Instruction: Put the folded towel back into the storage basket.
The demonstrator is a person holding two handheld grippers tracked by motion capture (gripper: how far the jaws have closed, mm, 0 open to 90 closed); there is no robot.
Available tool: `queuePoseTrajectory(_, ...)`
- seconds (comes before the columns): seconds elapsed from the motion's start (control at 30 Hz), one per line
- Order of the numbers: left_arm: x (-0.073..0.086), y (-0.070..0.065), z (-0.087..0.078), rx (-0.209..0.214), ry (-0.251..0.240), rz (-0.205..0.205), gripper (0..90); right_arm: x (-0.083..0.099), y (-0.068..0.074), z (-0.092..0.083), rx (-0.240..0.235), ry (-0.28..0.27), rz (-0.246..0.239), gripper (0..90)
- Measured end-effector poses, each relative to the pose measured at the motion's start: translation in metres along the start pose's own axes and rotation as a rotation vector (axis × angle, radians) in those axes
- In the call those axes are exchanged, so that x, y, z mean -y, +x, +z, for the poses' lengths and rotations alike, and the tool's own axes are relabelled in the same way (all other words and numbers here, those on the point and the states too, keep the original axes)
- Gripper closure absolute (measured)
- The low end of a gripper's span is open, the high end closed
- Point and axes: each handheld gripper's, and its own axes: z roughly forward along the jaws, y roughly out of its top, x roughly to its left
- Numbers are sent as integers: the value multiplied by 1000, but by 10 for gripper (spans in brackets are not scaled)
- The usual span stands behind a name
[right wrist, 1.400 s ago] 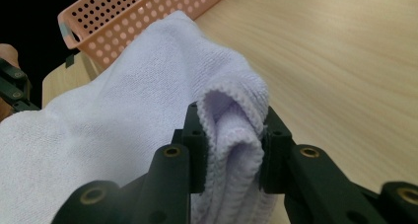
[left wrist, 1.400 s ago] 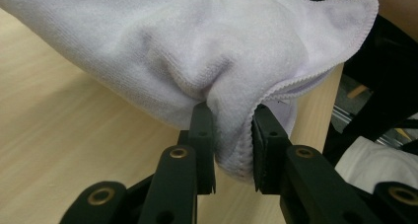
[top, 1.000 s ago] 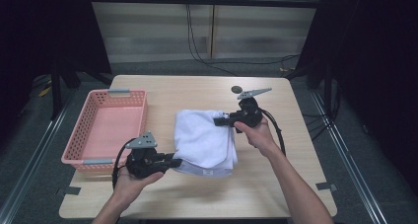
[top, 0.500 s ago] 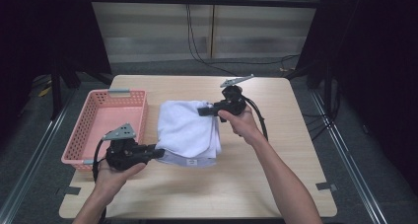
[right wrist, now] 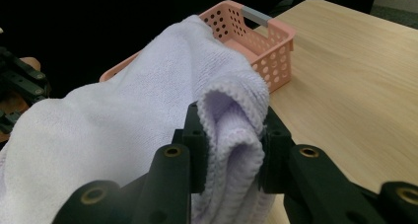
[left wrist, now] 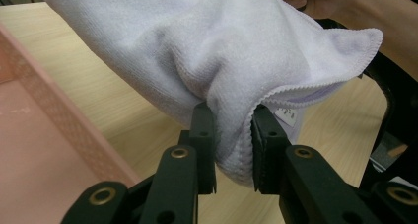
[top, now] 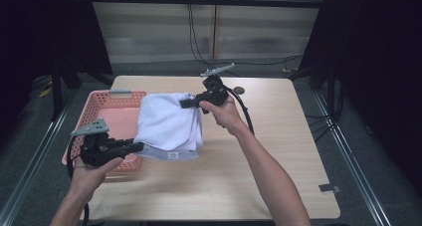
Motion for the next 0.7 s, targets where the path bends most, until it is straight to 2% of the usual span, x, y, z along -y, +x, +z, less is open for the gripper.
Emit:
queuePoseTrajectory(0.17,-3,4,-10,-16,-8,7,752,-14,5,11,-4,5,-8,715)
queuePoseTrajectory(0.47,-4,15,-31,-41,-32,-10,752,-36,15,25,-20,5,-10,715)
queuePoseTrajectory(0.53,-5,19,-39,-50,-48,-17,752,-44,16,32,-33,11,-13,715)
queuePoseTrajectory(0.67,-7,24,-48,-70,-52,-24,752,-54,18,47,-36,25,-13,716)
queuePoseTrajectory(0.7,-6,28,-54,-83,-57,-28,752,-56,19,51,-37,23,-12,716)
